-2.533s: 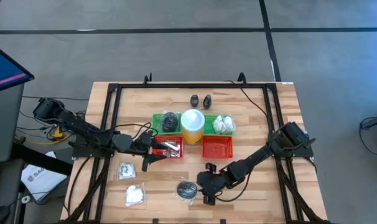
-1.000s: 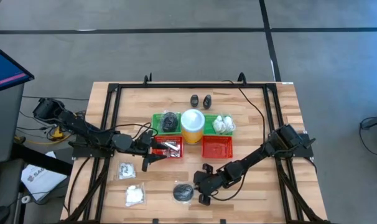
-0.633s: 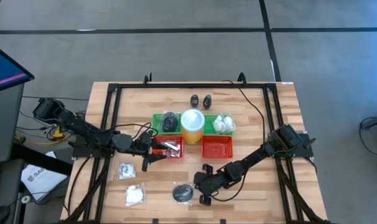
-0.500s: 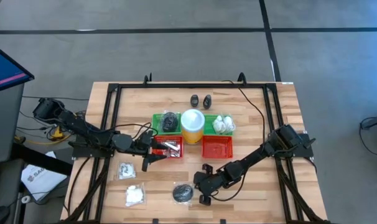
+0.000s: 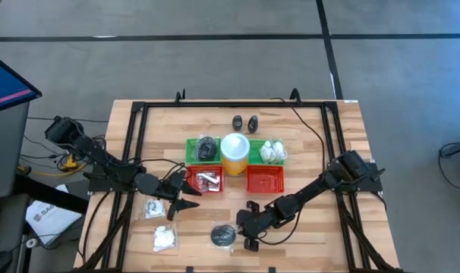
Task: Pick & Place Travel size toiletries
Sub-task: Put the hairbrush into the left green basket
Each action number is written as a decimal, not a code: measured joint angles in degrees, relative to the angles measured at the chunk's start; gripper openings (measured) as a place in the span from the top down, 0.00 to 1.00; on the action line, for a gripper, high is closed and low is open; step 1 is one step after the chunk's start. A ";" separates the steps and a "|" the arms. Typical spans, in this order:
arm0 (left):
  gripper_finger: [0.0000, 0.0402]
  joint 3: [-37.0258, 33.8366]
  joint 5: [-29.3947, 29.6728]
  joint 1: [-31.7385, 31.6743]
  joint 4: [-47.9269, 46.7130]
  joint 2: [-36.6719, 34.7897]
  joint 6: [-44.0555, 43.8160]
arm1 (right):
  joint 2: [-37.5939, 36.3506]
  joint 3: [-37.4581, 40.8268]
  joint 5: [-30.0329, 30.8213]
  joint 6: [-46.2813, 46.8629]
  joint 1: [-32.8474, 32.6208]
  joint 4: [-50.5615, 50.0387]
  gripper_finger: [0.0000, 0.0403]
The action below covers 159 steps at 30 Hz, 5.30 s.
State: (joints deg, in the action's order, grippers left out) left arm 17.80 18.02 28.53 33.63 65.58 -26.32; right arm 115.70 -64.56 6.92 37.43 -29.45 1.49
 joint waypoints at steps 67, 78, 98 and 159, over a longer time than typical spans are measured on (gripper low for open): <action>0.51 8.37 -1.37 20.03 17.42 31.09 -14.76 | 5.77 -1.70 -4.24 -2.03 2.25 10.98 0.84; 0.51 9.79 -2.08 20.94 17.19 38.05 -24.94 | 5.74 -1.72 -5.43 -1.88 2.25 11.08 0.84; 0.52 14.32 -1.51 19.22 16.10 43.82 -25.11 | 5.75 -2.42 -7.26 0.14 2.46 10.91 0.71; 0.71 21.22 1.13 15.39 -3.40 44.12 -18.87 | 5.71 -2.40 -10.51 2.73 6.66 12.77 0.65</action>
State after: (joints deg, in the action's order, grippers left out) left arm 39.03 19.16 43.92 30.23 109.70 -45.19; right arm 121.42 -66.96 -3.60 40.15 -22.79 14.26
